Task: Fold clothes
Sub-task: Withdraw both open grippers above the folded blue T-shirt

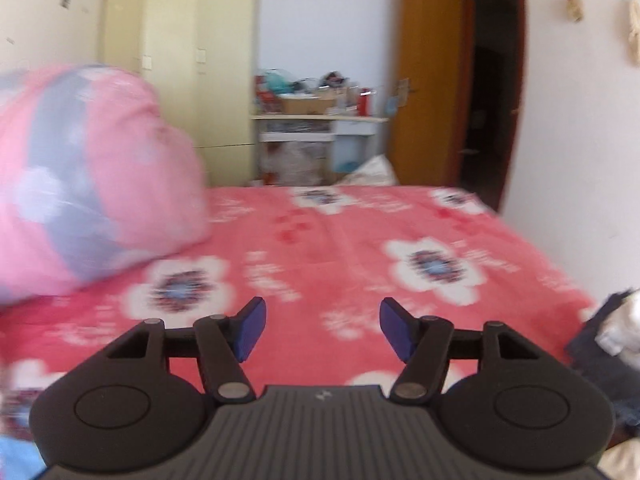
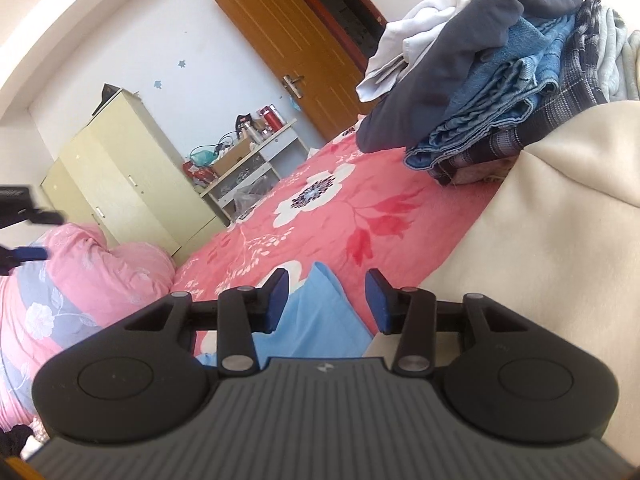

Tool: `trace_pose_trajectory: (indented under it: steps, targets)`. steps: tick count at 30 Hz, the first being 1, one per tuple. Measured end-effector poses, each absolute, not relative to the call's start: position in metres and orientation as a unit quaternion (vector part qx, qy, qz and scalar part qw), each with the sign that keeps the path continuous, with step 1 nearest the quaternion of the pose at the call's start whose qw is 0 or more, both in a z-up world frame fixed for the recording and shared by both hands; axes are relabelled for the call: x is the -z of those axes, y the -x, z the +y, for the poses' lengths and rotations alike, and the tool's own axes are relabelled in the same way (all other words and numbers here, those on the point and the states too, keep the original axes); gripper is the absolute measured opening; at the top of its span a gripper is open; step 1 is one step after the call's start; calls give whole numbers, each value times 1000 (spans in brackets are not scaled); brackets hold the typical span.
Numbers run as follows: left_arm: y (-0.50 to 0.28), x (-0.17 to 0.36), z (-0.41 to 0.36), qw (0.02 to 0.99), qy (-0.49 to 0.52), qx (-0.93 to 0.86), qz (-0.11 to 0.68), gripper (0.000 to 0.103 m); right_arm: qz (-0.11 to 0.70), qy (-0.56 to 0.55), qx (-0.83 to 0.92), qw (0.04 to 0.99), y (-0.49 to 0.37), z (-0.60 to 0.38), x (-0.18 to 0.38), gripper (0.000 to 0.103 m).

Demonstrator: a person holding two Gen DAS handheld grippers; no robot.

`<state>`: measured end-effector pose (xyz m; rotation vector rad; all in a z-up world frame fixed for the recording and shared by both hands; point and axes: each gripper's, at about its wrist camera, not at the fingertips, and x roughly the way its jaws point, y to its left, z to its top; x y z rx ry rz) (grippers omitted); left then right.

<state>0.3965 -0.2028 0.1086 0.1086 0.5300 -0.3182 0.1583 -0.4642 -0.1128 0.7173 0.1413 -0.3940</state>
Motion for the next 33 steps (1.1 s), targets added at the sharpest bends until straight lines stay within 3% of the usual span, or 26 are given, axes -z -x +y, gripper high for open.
trace_pose_trajectory:
  steps: [7,14,18,22,25,29,33]
  targets:
    - [-348,-16,-187,912,-113,220,328,64,123,-368,81,918,-143,-465,76,41]
    - [-286,95,-230,867,-210,309,330,61,313,-285,-10,906,-197,-461,37,39]
    - [-260,126,-245,870,-266,297,289,62,398,-197,-35,895,-266,-441,59,29]
    - [-259,131,-233,884,-222,290,292,67,473,-111,-11,874,-315,-440,103,23]
    - [-264,135,-216,891,-156,291,310,74,489,-155,10,858,-326,-474,106,7]
    - [-267,135,-206,893,-129,295,314,75,462,-104,62,878,-333,-480,71,13]
    - [-264,137,-204,897,-126,294,306,77,431,-126,-17,894,-361,-452,64,13]
